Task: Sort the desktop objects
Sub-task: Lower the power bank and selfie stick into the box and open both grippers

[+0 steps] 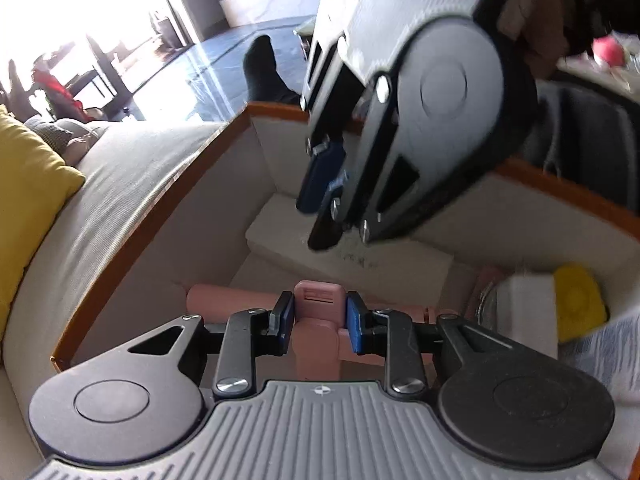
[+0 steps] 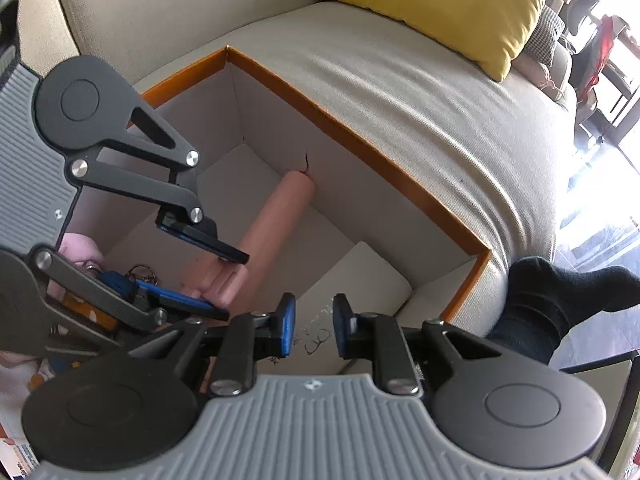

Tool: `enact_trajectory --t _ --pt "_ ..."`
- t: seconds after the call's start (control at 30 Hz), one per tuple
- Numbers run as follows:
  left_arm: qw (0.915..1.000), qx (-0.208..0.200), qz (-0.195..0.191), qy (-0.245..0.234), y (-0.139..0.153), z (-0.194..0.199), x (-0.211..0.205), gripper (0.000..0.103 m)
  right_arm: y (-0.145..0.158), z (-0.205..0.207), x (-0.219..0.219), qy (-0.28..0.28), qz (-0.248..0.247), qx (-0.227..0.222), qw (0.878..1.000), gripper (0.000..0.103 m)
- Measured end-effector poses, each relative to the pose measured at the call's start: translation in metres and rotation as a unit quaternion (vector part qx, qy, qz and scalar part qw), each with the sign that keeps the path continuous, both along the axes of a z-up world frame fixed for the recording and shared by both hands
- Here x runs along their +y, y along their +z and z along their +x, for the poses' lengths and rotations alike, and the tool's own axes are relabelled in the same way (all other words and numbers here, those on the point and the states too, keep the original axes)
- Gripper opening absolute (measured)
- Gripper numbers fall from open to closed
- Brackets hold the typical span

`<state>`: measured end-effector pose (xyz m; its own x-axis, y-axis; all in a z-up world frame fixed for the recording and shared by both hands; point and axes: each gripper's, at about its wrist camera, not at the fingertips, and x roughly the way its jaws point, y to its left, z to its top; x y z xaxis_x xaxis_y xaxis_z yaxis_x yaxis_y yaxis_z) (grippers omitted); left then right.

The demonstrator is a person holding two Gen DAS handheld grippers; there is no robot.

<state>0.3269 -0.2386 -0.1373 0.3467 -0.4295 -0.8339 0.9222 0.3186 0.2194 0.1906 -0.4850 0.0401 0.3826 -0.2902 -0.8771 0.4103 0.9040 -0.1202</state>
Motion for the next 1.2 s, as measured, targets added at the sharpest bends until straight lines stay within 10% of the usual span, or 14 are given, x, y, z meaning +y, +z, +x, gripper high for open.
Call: enact_trajectory --t 0.6,1.2 --pt "0.9996 -0.019 0.015 0.013 0.005 -0.01 0.004 0.034 0.003 0.004 -0.001 -0.014 0.038 -0.026 0.999 0.031" --pt "0.9781 -0.014 -0.117 0.171 0.053 -0.036 0.07 0.035 -0.024 0.012 -0.028 -0.183 0.199 -0.082 0.959 0.011"
